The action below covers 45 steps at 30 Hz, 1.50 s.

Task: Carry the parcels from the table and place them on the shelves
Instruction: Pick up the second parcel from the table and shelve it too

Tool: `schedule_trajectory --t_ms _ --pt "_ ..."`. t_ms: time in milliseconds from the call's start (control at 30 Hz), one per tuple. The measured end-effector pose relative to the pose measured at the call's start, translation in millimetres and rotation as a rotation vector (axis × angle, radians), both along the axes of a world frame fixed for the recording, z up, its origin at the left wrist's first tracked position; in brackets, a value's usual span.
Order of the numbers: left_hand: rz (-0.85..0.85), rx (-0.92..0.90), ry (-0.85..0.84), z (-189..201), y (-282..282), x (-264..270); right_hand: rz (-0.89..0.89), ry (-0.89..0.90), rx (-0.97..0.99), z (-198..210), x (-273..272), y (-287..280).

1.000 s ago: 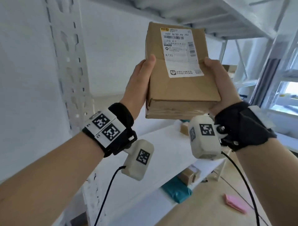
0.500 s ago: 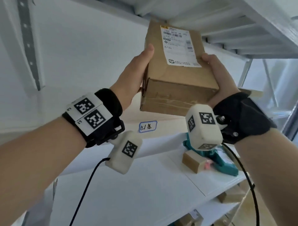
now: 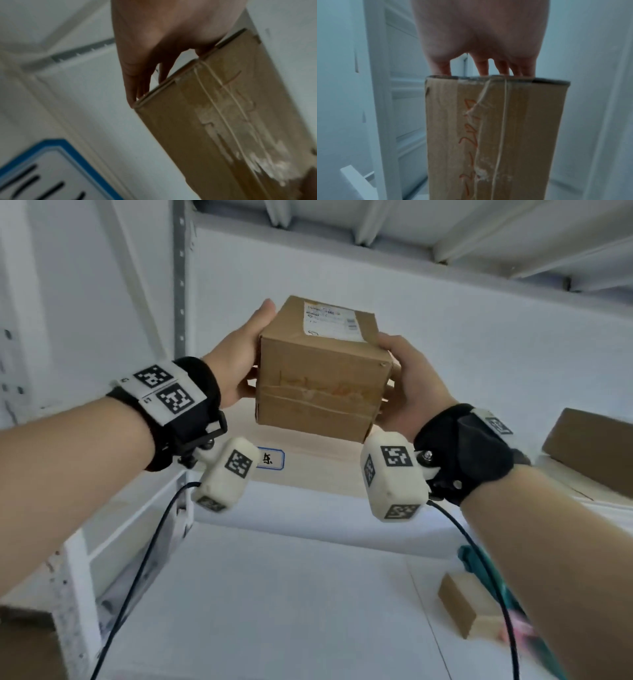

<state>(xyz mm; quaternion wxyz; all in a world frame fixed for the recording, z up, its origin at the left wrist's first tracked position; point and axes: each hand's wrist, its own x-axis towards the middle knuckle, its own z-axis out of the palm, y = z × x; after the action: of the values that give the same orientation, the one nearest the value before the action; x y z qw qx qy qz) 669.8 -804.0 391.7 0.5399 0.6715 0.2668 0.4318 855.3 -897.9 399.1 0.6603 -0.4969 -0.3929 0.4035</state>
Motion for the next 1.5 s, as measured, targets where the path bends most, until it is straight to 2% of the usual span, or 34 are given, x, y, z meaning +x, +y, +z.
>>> schedule_trajectory --t_ms 133,267,433,733,867,967,1167,1500 --pt "0.071 -0.126 -0.055 -1.1 0.1 -2.1 0.060 -0.001 -0.065 -7.7 -8.3 6.8" --pt "0.018 -0.204 -0.084 -8.6 3.4 -0.1 0.069 0.018 -0.078 -16.6 -8.6 14.1" --pt "-0.048 -0.235 -0.072 -15.9 15.3 -1.6 0.051 0.013 -0.105 -20.6 -13.2 20.7" --pt "-0.044 -0.285 -0.083 -18.8 24.5 -3.0 0.010 -0.003 -0.115 -21.7 -18.3 34.6" --pt "-0.062 -0.257 -0.088 -18.4 29.4 -9.3 -0.024 -0.093 -0.082 -17.9 -19.5 36.9" --pt "0.025 -0.194 -0.124 -14.4 31.1 -14.6 -0.034 -0.151 -0.092 -15.8 -24.3 37.2" --pt "0.015 -0.117 0.023 -12.7 26.6 -15.0 -0.081 -0.164 -0.099 -12.4 -34.0 35.0" --pt "0.020 -0.089 -0.014 -12.2 27.5 -12.1 -0.153 -0.210 -0.146 -7.1 -38.8 34.3"
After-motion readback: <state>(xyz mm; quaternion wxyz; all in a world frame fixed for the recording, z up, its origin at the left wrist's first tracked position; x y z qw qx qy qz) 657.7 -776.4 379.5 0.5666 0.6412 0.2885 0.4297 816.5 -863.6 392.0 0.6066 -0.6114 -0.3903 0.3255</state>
